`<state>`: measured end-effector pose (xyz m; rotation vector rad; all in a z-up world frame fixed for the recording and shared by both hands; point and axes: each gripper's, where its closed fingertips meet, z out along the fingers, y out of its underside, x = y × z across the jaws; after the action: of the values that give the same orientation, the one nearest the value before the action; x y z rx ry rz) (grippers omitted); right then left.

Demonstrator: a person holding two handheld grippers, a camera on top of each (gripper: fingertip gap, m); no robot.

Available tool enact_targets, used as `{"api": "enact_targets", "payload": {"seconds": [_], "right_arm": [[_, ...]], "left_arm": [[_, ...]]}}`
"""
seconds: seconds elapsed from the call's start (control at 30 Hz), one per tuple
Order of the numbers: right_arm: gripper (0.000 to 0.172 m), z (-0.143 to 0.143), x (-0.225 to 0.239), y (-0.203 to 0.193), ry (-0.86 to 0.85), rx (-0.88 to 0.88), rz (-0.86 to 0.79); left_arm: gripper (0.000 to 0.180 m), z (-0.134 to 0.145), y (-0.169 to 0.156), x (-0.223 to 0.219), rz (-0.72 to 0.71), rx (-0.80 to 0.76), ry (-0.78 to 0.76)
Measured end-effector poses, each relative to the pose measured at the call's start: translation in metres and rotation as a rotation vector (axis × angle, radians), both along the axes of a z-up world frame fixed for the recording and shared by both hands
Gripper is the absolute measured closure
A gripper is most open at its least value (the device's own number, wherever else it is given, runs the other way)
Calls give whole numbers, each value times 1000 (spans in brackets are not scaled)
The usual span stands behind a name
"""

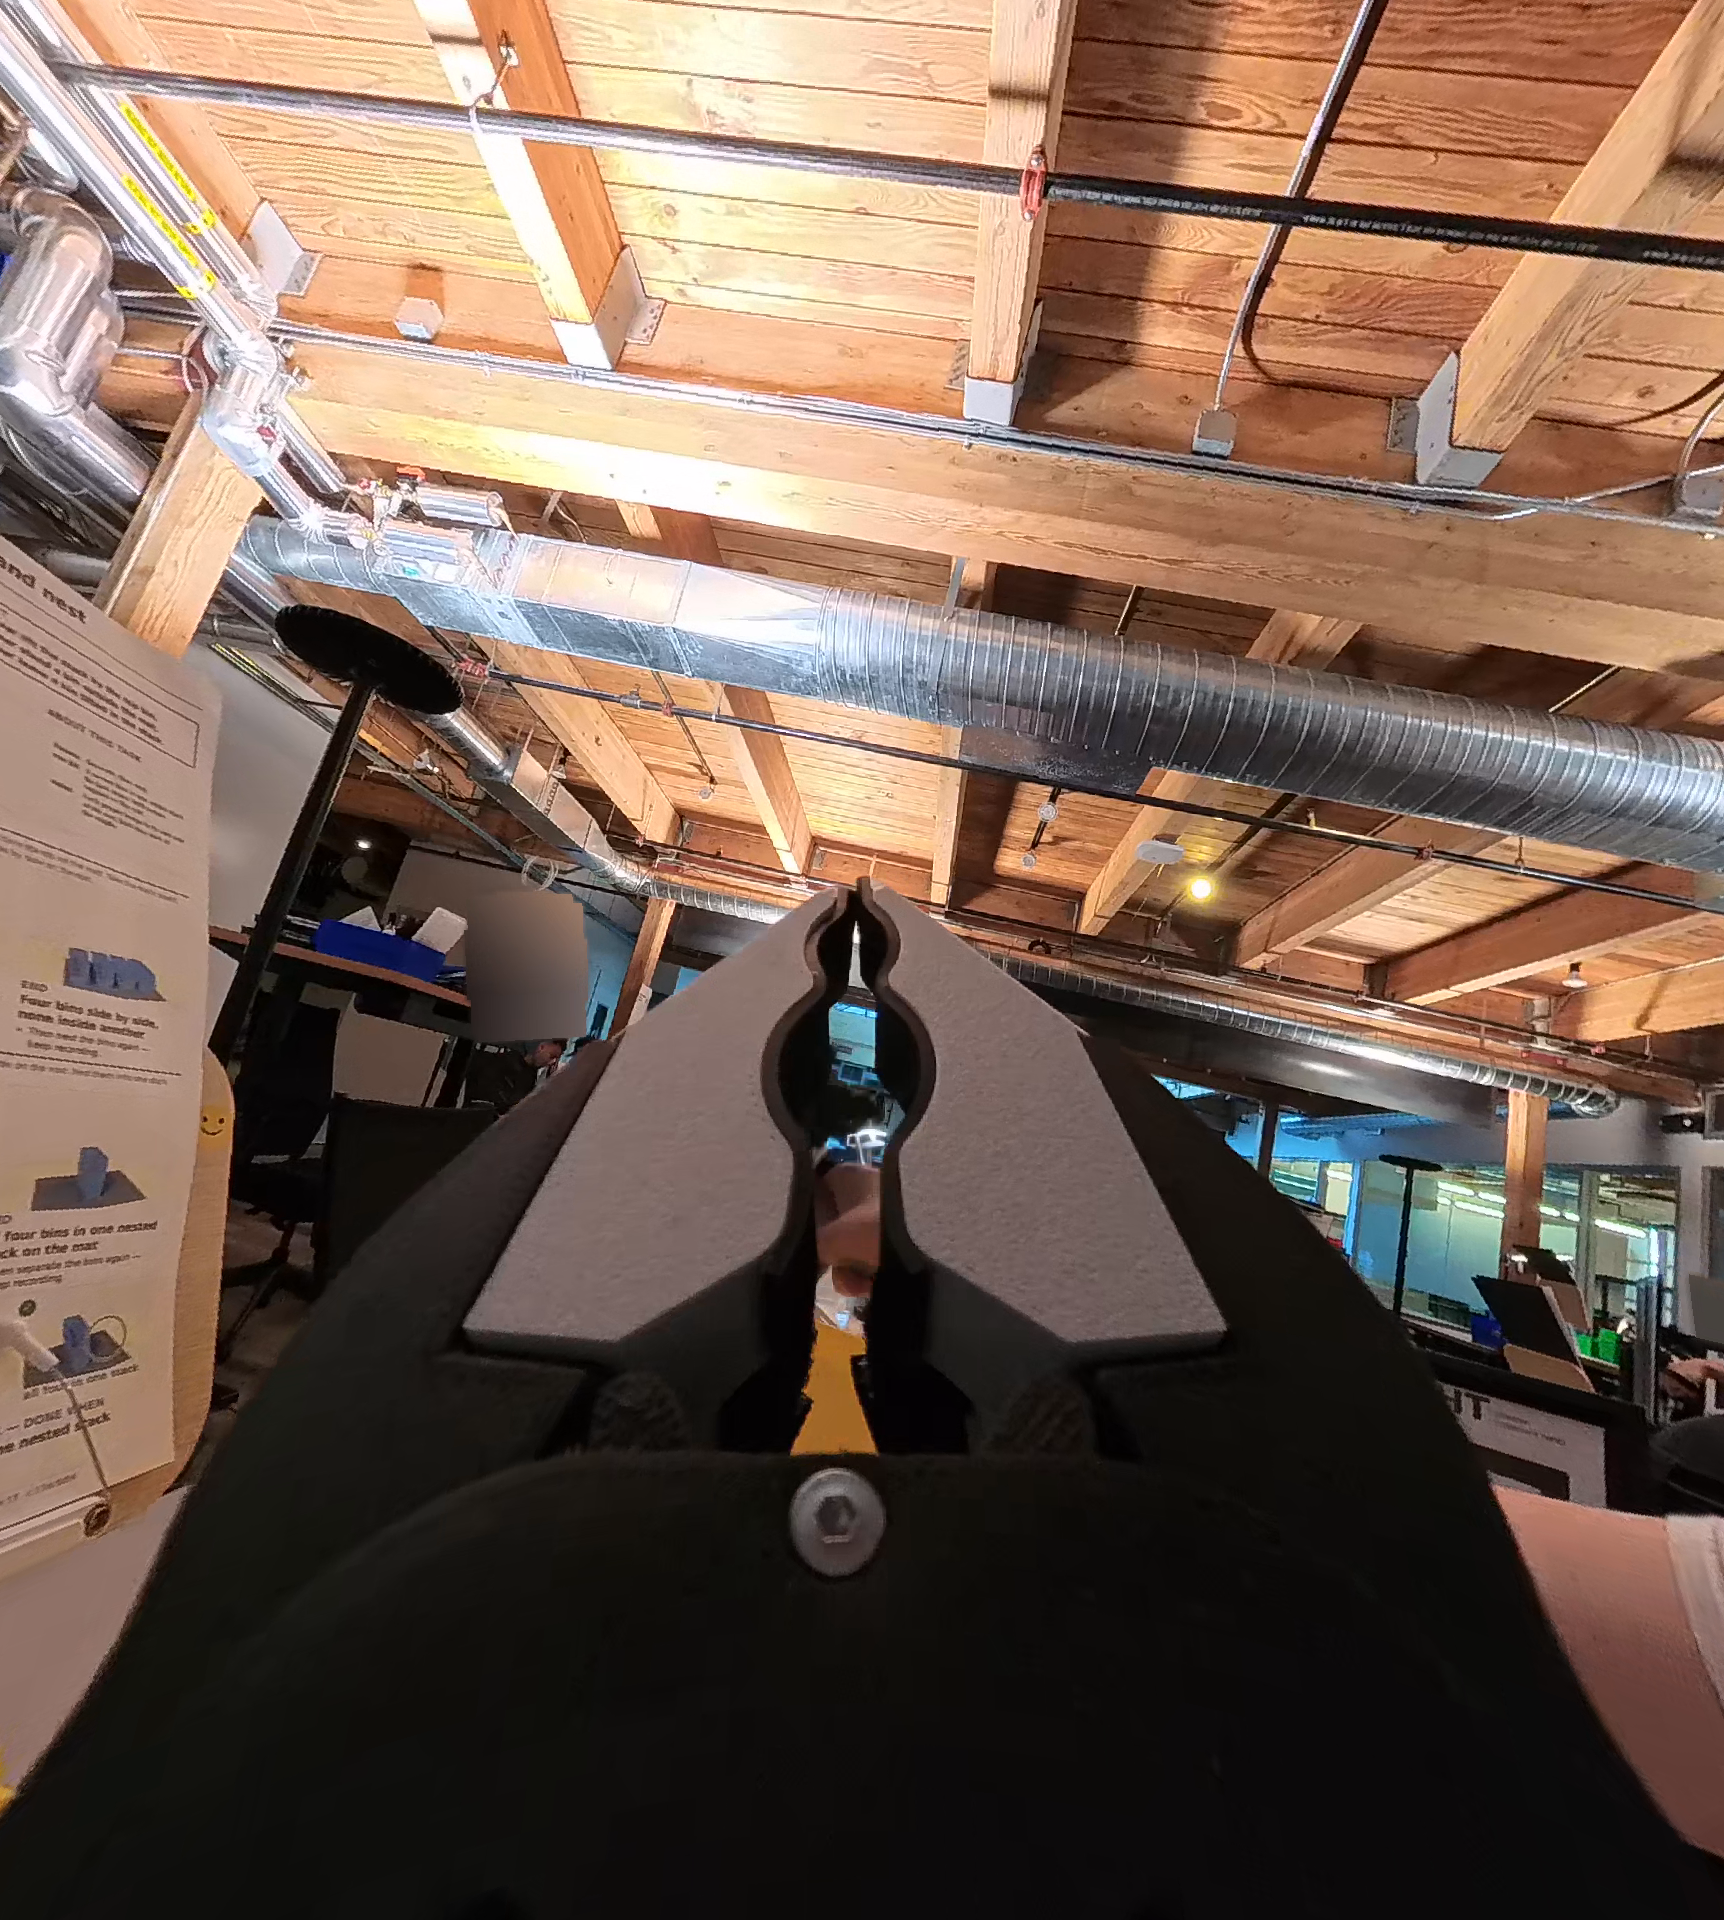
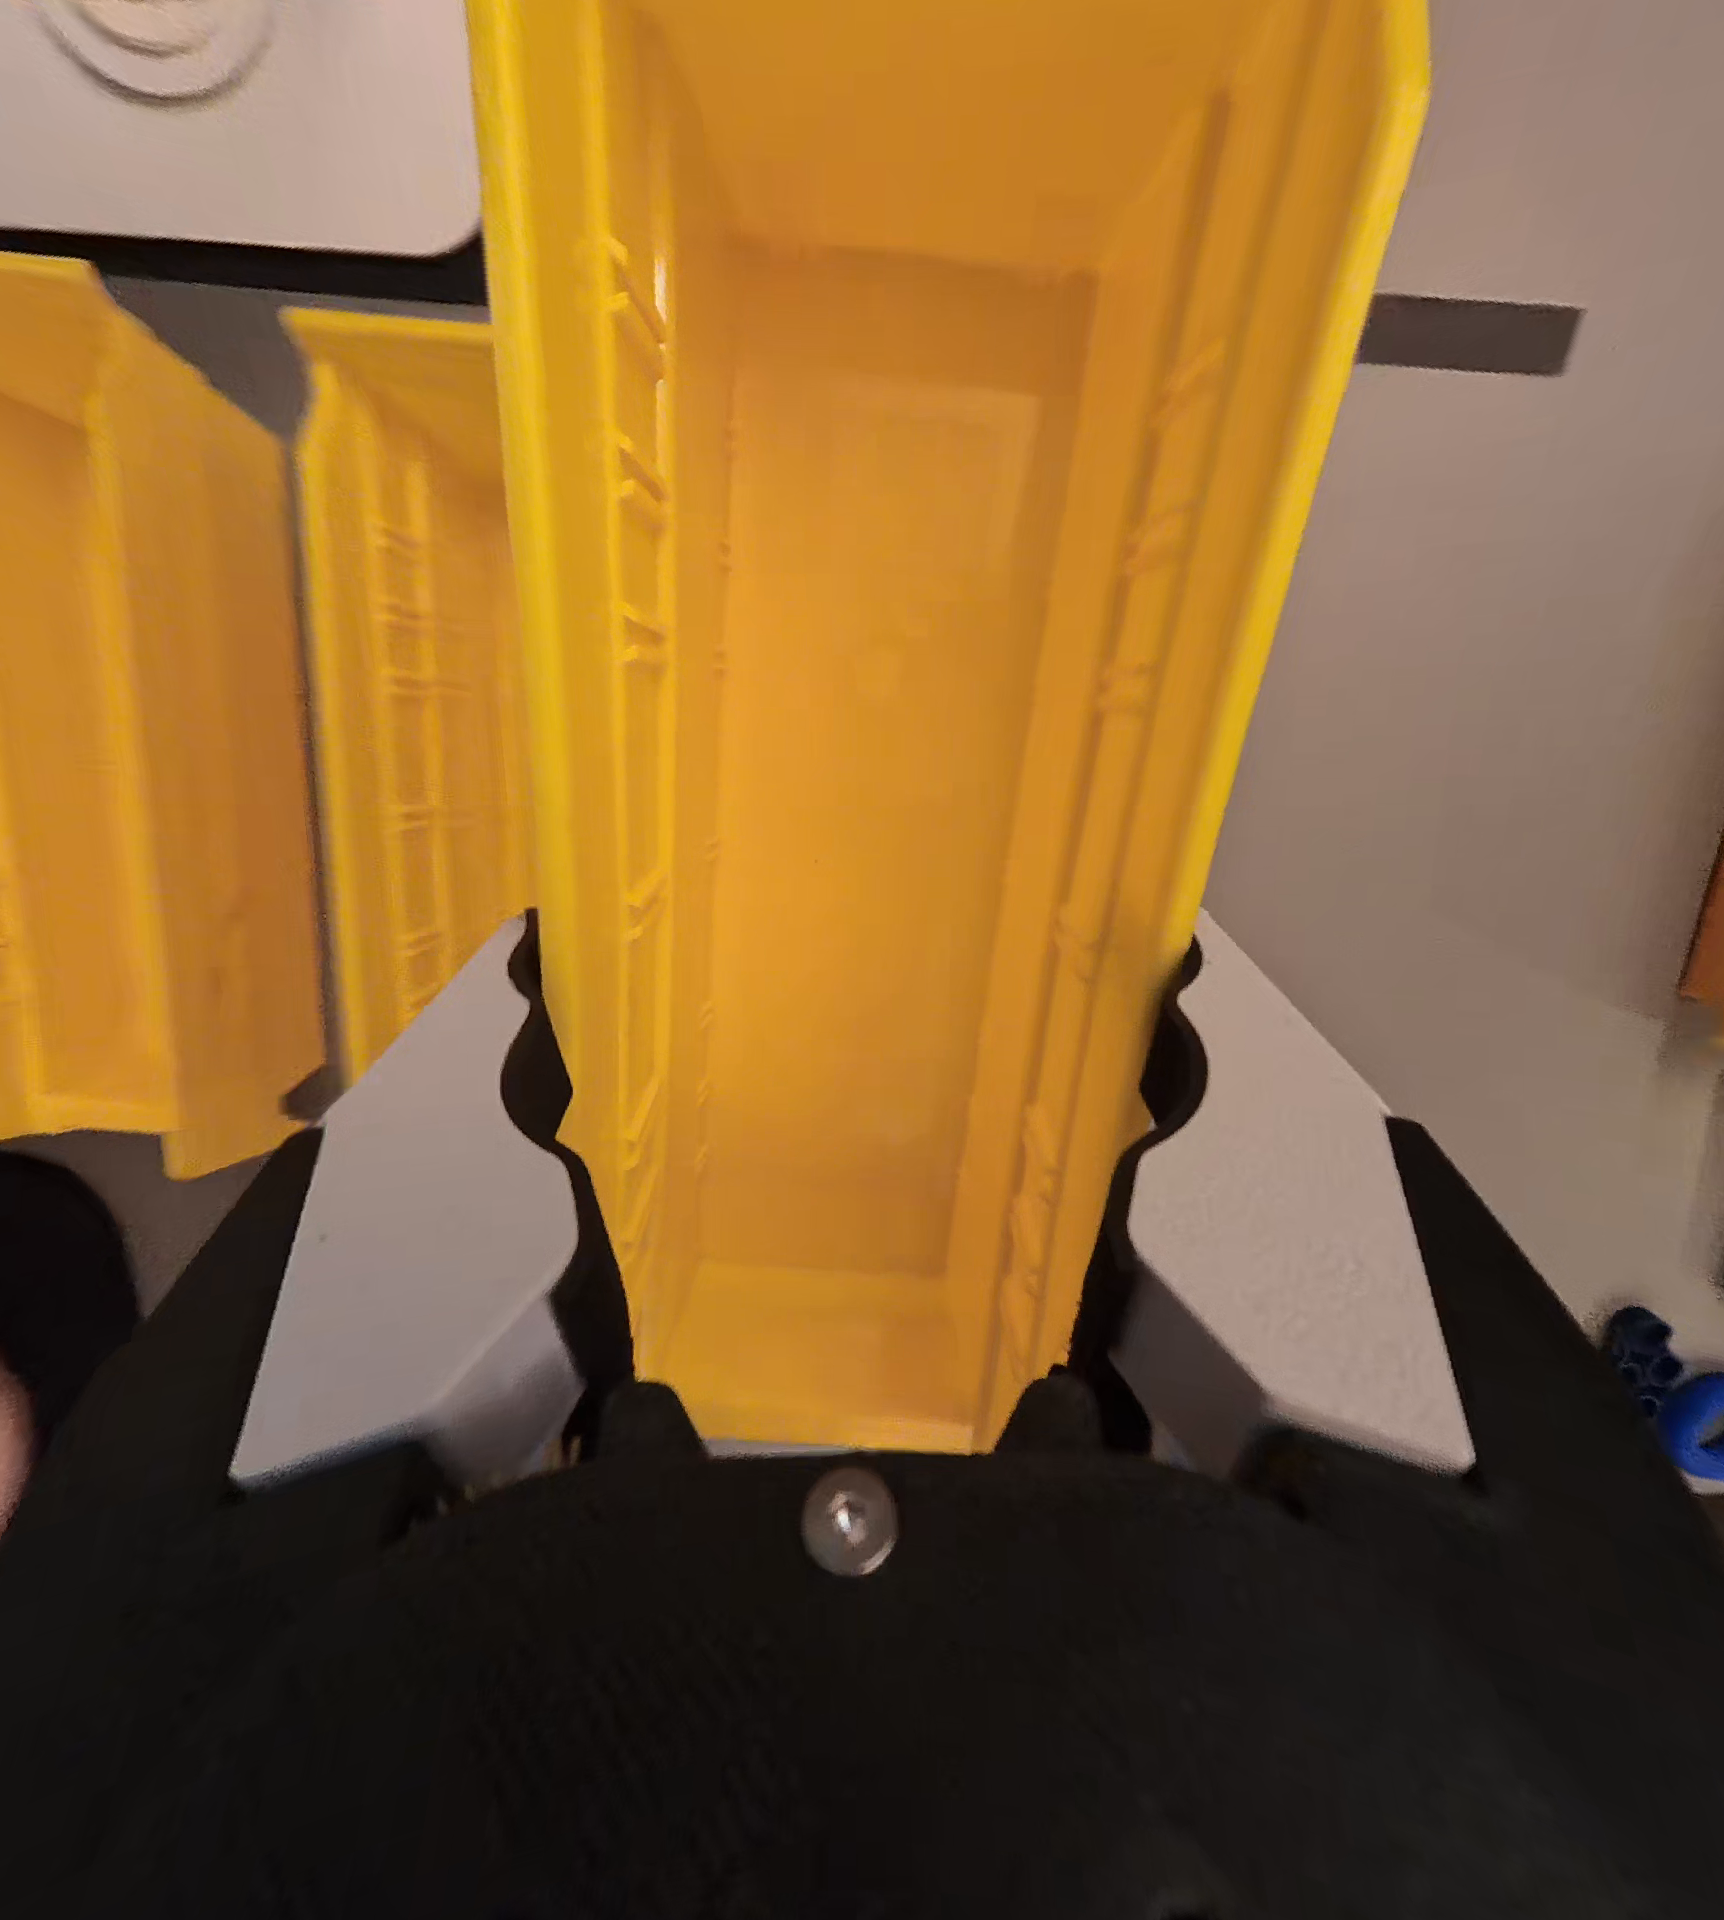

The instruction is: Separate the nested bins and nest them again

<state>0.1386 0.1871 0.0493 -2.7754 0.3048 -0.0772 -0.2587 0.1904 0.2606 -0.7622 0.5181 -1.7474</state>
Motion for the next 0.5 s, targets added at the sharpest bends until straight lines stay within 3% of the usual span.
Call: {"api": "enact_targets", "payload": {"seconds": [0.17, 0.33, 0.5], "right_arm": [[57, -62, 51, -14, -23, -33, -32], [58, -131, 69, -24, 29, -84, -62], [56, -152, 71, -24, 15, -85, -28]], "left_arm": [[180, 1, 2, -8, 17, -2, -15], [180, 2, 1, -10, 32, 3, -13], [180, 2, -3, -1, 33, 13, 10]]}}
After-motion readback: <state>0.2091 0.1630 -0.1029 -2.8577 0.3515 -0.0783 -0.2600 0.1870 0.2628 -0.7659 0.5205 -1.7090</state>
